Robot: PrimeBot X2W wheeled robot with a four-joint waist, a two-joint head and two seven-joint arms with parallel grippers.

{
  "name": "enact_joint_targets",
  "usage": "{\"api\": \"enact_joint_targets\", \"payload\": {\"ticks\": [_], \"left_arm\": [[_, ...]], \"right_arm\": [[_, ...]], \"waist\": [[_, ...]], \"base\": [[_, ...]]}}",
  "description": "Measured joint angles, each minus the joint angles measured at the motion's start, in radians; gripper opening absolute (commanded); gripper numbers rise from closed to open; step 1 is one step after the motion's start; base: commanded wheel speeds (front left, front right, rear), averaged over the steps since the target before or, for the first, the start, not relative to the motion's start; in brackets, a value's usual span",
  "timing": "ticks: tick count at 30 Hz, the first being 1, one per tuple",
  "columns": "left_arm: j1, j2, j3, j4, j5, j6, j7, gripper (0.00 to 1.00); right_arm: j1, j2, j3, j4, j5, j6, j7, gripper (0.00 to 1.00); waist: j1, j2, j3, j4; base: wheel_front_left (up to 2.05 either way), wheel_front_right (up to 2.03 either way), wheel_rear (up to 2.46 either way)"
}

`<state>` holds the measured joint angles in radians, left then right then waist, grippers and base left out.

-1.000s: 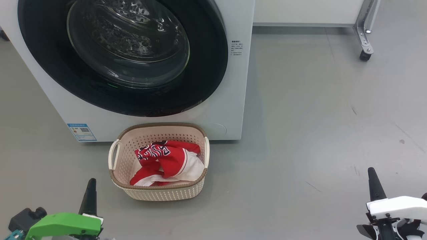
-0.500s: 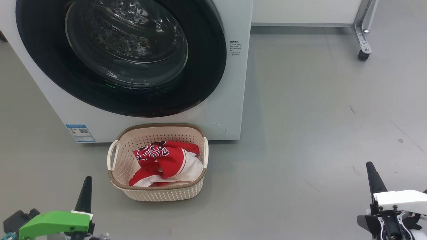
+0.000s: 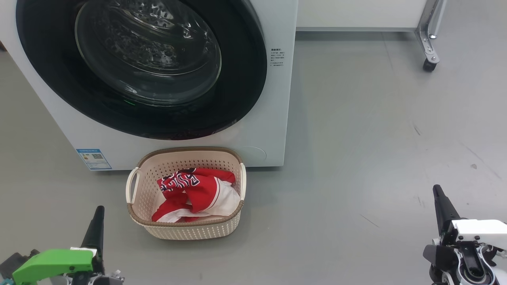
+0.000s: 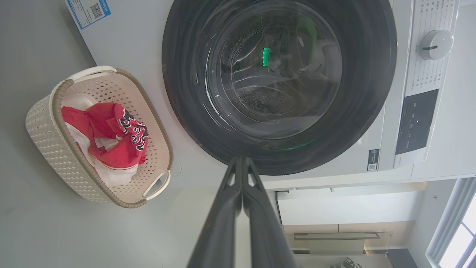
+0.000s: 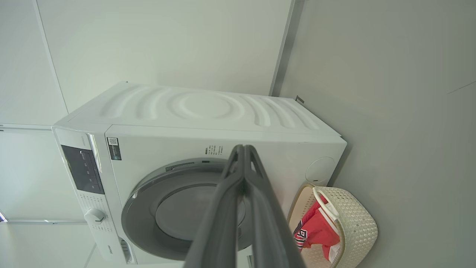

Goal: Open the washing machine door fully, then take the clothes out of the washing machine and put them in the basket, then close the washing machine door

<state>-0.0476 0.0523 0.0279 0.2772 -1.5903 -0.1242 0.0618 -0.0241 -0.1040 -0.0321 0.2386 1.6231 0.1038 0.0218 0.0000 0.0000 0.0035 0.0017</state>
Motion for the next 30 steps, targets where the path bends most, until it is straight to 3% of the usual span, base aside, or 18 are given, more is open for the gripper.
{"api": "enact_joint_targets", "payload": {"ticks": [6, 30], "left_arm": [[-0.004, 0.002, 0.007, 0.0, -0.048, 0.0, 0.011, 0.0], [-0.005, 0.002, 0.009, 0.001, -0.053, 0.0, 0.012, 0.0]], "right_arm": [[-0.019, 0.002, -0.007, 0.013, 0.055, 0.008, 0.009, 0.0], [-0.027, 0.003, -0.01, 0.027, 0.055, 0.009, 0.01, 0.0]], "waist": [[0.0, 0.0, 0.0, -0.001], [0.0, 0.0, -0.001, -0.002]], "base": [[0.0, 0.0, 0.0], [0.0, 0.0, 0.0]]}}
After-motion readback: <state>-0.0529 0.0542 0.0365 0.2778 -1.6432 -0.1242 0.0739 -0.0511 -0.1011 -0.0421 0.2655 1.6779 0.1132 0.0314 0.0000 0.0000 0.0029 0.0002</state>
